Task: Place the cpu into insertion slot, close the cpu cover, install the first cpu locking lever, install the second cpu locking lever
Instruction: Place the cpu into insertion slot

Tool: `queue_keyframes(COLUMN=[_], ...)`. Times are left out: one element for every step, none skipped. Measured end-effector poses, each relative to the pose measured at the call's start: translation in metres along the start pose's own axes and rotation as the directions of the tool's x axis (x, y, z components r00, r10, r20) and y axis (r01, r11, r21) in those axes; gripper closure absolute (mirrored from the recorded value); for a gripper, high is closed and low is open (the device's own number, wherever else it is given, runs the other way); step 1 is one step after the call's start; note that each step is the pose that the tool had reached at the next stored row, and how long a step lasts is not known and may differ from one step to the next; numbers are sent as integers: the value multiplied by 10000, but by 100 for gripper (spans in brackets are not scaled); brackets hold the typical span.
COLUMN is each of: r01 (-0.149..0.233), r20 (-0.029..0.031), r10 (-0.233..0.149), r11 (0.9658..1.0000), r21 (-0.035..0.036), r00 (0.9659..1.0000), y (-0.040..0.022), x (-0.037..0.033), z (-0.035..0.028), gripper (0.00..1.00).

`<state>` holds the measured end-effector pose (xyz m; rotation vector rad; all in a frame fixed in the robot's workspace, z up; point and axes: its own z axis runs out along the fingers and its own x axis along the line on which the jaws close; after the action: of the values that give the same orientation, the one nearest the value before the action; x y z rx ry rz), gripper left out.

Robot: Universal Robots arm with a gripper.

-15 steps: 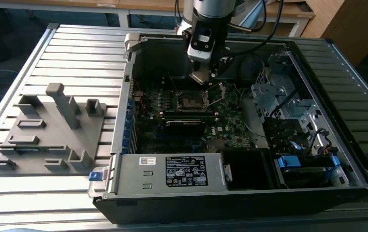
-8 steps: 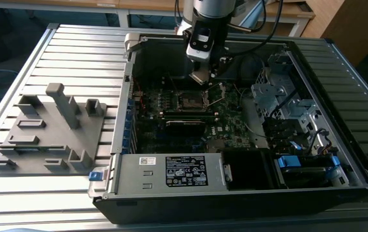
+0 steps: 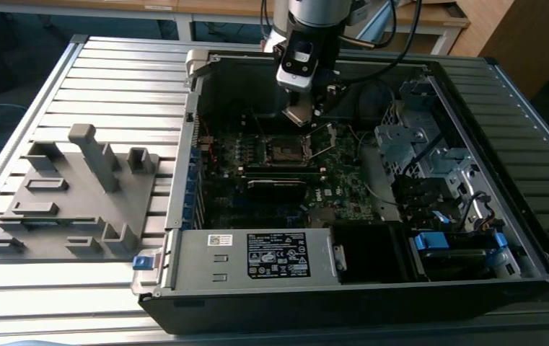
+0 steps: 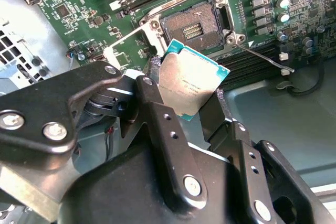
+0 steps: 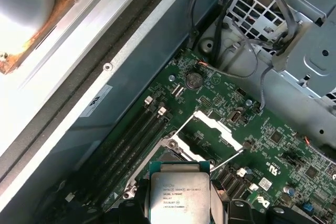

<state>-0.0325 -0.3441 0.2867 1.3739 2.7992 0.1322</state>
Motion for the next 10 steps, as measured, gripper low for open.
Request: queue_keyframes(r01=[-14, -28, -44, -66, -105, -155, -216, -274, -328, -378], r20=[2, 3, 4, 6, 9, 14, 18, 24, 28, 32], r10=[14, 28, 44, 66, 105, 155, 216, 274, 328, 378], r11=[10000, 10000, 10000, 10000, 9999, 9999, 9998, 9996, 9995, 9993], r21=[-1, -1, -1, -1, -3, -4, -5, -6, -7, -8], r00=[10000, 10000, 10000, 10000, 9999, 9999, 9998, 9996, 9995, 9993], y=[0, 0, 0, 0, 0, 0, 0, 0, 0, 0], x=[0, 0, 0, 0, 0, 0, 0, 0, 0, 0], z=[0, 0, 0, 0, 0, 0, 1, 0, 1, 1], gripper=[46, 46, 46, 46, 46, 46, 46, 46, 46, 46])
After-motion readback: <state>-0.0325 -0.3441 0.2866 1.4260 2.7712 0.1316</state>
